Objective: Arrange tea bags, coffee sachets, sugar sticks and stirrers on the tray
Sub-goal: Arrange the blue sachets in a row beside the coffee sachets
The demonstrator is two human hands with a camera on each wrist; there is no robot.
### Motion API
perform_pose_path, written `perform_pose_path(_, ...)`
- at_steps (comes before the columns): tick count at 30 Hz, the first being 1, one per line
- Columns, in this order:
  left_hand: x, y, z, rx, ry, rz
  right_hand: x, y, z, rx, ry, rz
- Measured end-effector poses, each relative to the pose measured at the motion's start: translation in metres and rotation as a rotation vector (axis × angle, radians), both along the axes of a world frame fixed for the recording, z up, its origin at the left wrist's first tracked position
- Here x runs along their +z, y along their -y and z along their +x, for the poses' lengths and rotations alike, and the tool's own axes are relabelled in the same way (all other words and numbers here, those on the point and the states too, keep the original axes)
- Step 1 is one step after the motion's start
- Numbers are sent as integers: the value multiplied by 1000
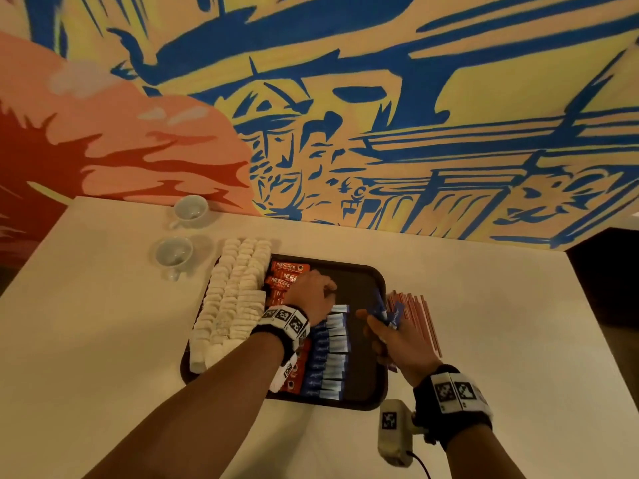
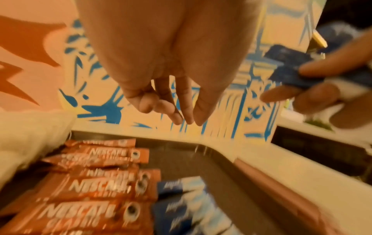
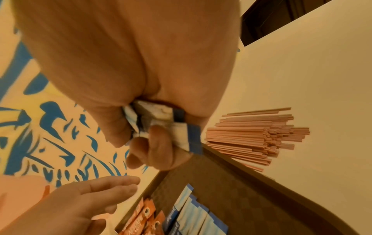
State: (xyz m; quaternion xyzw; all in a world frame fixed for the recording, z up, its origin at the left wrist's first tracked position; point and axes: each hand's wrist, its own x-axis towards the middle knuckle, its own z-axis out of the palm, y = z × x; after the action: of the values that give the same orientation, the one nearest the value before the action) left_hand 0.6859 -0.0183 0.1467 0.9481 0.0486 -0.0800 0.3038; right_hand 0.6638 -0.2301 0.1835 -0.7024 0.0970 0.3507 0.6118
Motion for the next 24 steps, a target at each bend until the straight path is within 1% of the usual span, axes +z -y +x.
perform_pose_path(3, 35, -1, -13, 68, 29, -249, 18, 4, -2, 80, 94, 24)
perform_pose_path(6, 72, -1, -34, 77, 46, -514, 43, 4, -9, 146, 155, 65)
perform_pose_path(8, 94, -1, -49, 70, 60, -628, 56, 3, -15, 216, 198, 61)
perform_pose_path(10, 114, 1, -65, 40, 65, -711, 71, 1, -22, 304, 255, 5)
perform_pose_path(12, 130, 4, -80, 4, 72, -737, 81, -1, -29, 395, 314, -65)
perform_pose_path(14, 140, 7, -94, -9, 90, -732, 94, -6, -37, 439, 357, -101)
perform_pose_path(19, 157, 10, -124, 97, 133, -827, 107, -10, -53, 492, 360, -99)
perform_pose_path(24, 170, 17, -149, 128, 169, -838, 116, -5, -66, 507, 390, -117)
